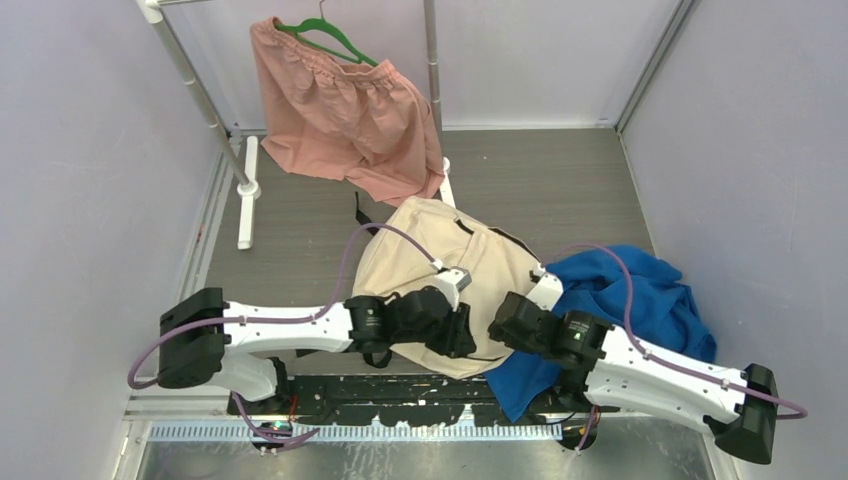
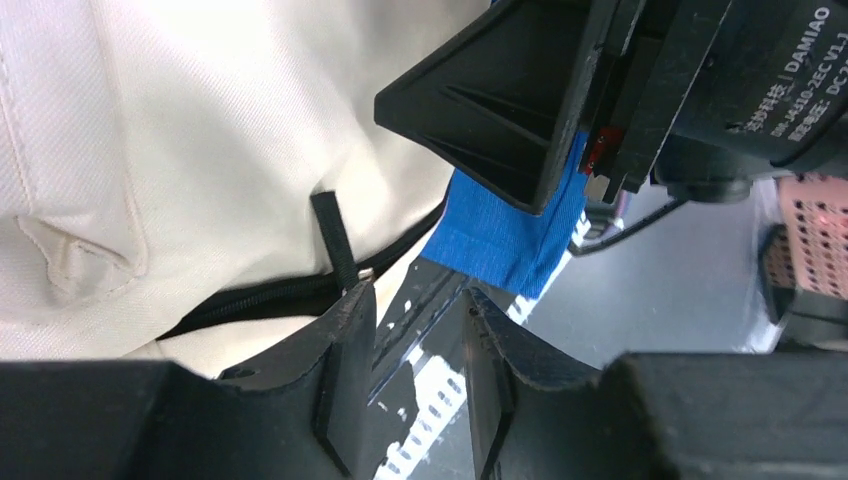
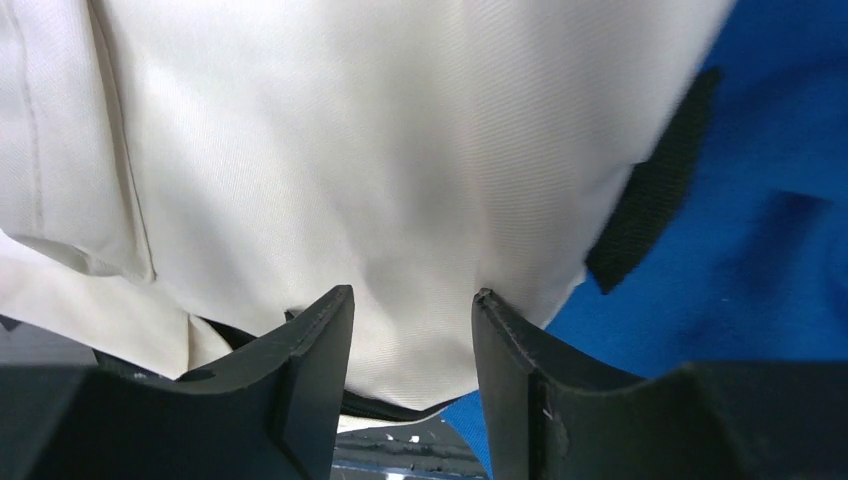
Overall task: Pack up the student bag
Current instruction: Zip the student bag at the center of the board.
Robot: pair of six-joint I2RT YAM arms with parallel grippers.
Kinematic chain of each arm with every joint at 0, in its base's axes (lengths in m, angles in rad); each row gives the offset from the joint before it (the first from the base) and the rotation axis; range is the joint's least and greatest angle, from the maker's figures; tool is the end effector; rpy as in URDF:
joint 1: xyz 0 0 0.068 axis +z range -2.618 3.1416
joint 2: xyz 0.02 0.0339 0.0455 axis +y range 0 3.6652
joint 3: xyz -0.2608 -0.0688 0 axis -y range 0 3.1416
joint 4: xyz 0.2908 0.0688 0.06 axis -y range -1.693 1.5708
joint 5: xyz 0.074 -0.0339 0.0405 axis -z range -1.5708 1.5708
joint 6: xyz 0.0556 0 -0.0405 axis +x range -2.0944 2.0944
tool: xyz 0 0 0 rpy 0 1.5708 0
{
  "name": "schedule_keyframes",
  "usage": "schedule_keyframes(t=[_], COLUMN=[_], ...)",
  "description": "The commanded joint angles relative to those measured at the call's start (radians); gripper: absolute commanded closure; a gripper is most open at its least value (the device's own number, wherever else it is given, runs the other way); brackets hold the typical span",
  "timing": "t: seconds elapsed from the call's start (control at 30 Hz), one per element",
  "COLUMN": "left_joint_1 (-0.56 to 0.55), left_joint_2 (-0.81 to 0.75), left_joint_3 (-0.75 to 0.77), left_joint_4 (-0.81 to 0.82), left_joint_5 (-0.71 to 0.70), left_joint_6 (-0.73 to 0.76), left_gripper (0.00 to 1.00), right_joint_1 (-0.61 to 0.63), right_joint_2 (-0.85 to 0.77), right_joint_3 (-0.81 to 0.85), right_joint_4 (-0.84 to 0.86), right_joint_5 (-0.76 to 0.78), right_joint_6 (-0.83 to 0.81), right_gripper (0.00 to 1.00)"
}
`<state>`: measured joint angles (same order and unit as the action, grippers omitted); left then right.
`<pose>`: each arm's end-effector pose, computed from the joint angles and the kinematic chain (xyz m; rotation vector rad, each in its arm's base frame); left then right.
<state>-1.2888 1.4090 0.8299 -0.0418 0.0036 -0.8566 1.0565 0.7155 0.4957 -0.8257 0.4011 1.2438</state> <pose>0.0999 -0.3455 0.1866 0.5304 2.4056 -1.1149 0.1088 0.1485 0.1714 0.3754 2.5140 0.4122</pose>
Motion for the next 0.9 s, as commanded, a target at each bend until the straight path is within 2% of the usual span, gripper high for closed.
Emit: schedule_keyframes(t=[0.0, 0.1, 0.23, 0.37, 0.47, 0.67, 0.73, 0.8, 0.87], left_joint_1=[-0.070, -0.084, -0.092, -0.105, -0.113, -0.112, -0.112, -0.113, -0.112], left_joint_2=[0.064, 0.109, 0.172, 0.286, 0.321, 0.292, 0.268, 0.249, 0.233], left_joint_3=[0.164, 0.195, 0.203, 0.301, 0.318, 0.294, 0.274, 0.257, 0.245], left_joint_4=[-0.242, -0.295, -0.226, -0.333, -0.342, -0.344, -0.326, -0.318, -0.318], left_joint_5=[-0.286, -0.344, -0.295, -0.300, -0.313, -0.364, -0.365, -0.361, -0.358], left_joint_6=[-0.022, -0.075, -0.076, -0.092, -0.094, -0.113, -0.121, -0.130, -0.140], left_gripper=[0.62, 0.58, 0.53, 0.55, 0.62, 0.95, 1.00, 1.00, 1.00], right_joint_1=[0.000, 0.000, -0.001, -0.001, 0.000, -0.001, -0.001, 0.000, -0.001], right_joint_2=[-0.086, -0.139, -0.176, -0.164, -0.144, -0.134, -0.130, -0.123, -0.110], right_joint_3=[0.063, 0.087, 0.094, 0.086, 0.078, 0.045, 0.025, -0.003, -0.035], right_joint_4=[-0.152, -0.231, -0.265, -0.253, -0.263, -0.267, -0.247, -0.195, -0.121], right_joint_5=[0.186, 0.244, 0.272, 0.250, 0.236, 0.208, 0.190, 0.158, 0.120], right_joint_6=[0.098, 0.115, 0.117, 0.120, 0.144, 0.173, 0.185, 0.179, 0.164], right_gripper=[0.46, 0.43, 0.42, 0.41, 0.41, 0.37, 0.38, 0.42, 0.56])
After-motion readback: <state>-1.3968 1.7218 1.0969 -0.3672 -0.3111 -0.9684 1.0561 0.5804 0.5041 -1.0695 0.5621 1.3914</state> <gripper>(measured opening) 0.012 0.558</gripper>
